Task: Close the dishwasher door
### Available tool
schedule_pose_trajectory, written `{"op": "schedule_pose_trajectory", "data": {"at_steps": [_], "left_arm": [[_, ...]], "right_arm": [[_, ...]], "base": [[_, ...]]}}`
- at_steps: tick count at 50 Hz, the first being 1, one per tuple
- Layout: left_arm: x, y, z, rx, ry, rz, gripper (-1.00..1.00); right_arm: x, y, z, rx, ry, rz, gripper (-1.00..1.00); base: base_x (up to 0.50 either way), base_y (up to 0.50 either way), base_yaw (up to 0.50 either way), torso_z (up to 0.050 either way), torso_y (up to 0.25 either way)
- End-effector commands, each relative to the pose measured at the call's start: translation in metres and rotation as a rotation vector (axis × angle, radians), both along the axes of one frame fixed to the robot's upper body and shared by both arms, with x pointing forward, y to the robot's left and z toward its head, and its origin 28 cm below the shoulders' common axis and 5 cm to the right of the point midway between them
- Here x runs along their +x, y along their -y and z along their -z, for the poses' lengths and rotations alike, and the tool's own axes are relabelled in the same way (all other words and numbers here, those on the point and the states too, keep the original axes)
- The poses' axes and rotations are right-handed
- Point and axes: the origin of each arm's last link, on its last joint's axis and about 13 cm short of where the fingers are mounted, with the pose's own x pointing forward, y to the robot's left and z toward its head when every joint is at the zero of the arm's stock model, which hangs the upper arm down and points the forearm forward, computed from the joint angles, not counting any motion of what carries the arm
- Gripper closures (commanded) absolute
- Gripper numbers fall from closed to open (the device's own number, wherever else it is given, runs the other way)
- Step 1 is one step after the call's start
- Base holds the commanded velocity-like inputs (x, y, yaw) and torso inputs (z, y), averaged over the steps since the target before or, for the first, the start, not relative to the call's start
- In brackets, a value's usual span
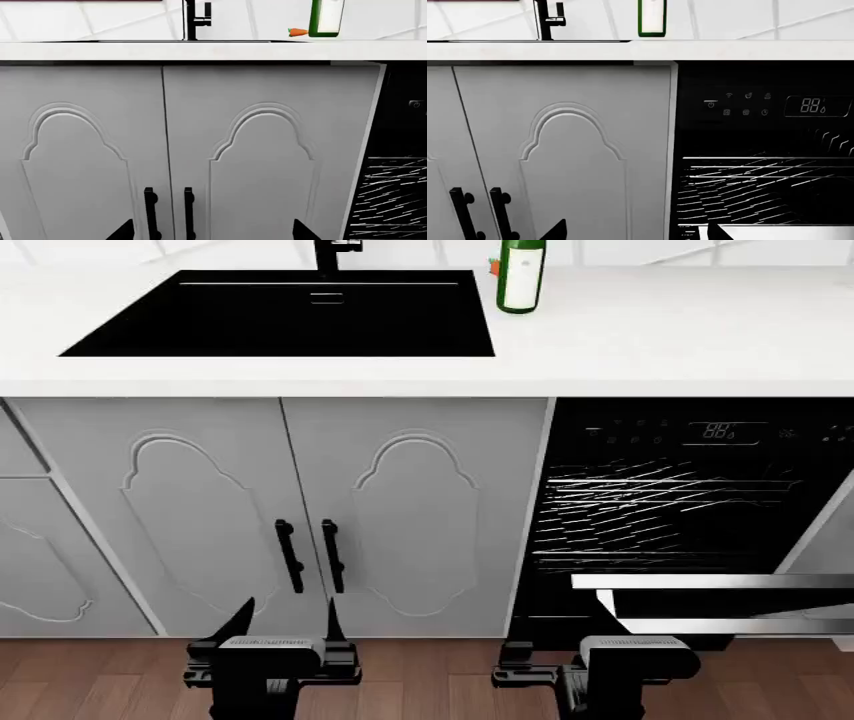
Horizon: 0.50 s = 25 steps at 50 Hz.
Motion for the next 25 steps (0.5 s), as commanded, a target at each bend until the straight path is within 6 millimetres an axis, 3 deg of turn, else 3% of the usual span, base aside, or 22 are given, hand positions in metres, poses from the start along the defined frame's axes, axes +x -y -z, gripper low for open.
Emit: {"op": "schedule_pose_trajectory", "data": {"at_steps": [1, 25], "left_arm": [[-0.0003, 0.0001, -0.0004, 0.007, 0.002, -0.002, -1.00], [-0.0016, 0.0023, 0.0025, 0.036, 0.002, 0.011, -1.00]], "right_arm": [[-0.0001, 0.0001, -0.0007, -0.009, 0.007, 0.006, -1.00], [-0.0005, -0.0005, -0.0023, -0.033, 0.018, -0.003, -1.00]], "base": [[0.00, 0.00, 0.00, 0.000, 0.000], [0.00, 0.00, 0.00, 0.000, 0.000]]}}
